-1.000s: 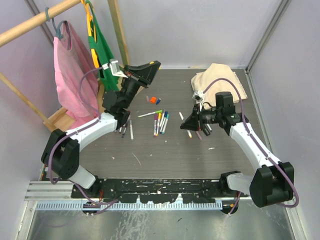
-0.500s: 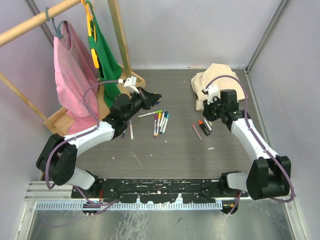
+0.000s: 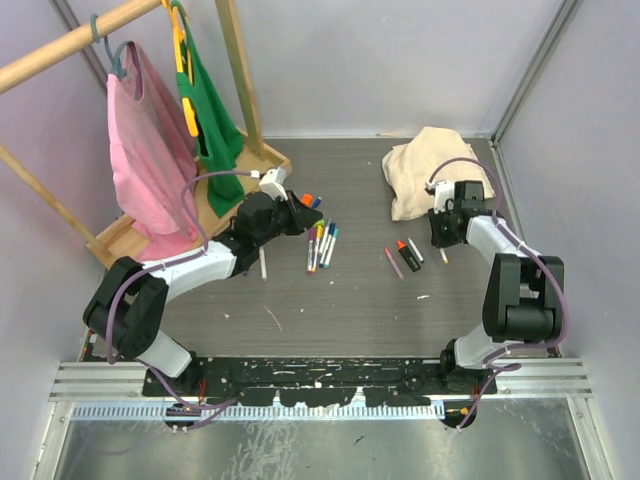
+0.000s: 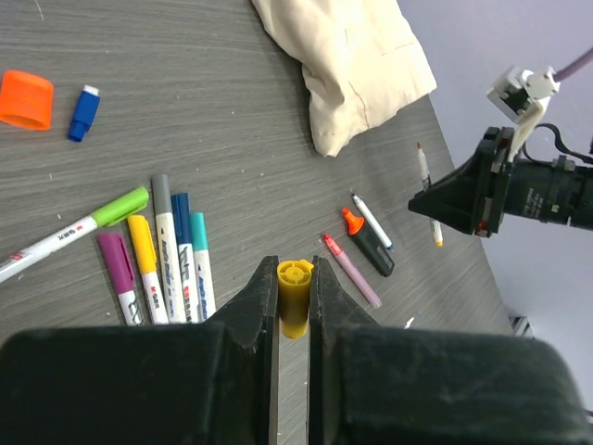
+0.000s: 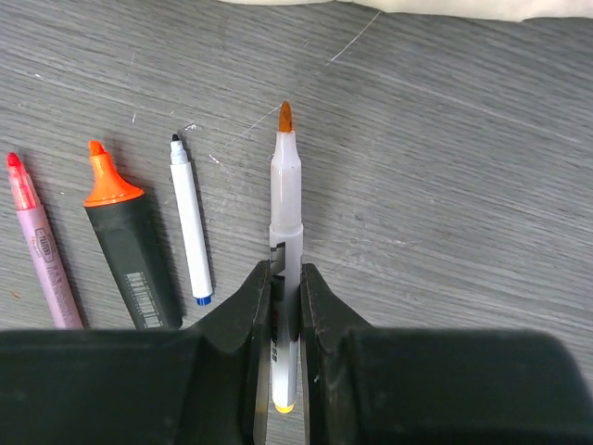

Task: Open the pen caps
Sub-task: Place the pen at the center of the board.

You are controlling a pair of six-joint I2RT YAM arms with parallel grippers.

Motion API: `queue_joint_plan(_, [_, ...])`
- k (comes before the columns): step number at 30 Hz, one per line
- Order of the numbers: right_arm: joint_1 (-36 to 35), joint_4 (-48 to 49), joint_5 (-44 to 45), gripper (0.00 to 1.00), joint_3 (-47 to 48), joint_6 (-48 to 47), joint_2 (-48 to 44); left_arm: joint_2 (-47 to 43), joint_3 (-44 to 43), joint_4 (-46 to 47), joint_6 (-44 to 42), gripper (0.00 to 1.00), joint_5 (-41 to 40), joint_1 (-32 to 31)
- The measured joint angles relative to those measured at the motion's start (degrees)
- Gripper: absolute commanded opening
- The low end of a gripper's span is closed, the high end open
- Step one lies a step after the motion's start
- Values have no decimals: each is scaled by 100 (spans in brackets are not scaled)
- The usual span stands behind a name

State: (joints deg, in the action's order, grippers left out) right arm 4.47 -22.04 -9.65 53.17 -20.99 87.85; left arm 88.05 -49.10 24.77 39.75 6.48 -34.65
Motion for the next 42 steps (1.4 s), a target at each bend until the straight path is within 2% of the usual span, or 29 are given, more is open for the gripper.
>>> queue_joint_plan(13, [17, -352, -354, 24, 492, 15, 1064, 9, 286, 24, 72, 0, 247, 0])
queue_joint_plan(21, [63, -601, -474, 31, 675, 7, 1213, 50, 295, 33, 153, 0, 330, 0])
queue_joint_plan(30, [111, -702, -614, 33, 728, 7, 1241, 321, 249, 13, 223, 0, 455, -2])
queue_joint_plan(37, [164, -719, -699, 40, 726, 11, 1187, 573, -144, -247, 275, 0, 457, -72])
queue_joint_plan(42, [181, -710, -721, 43, 669, 9, 785, 905, -800, -925, 140, 0, 116, -245])
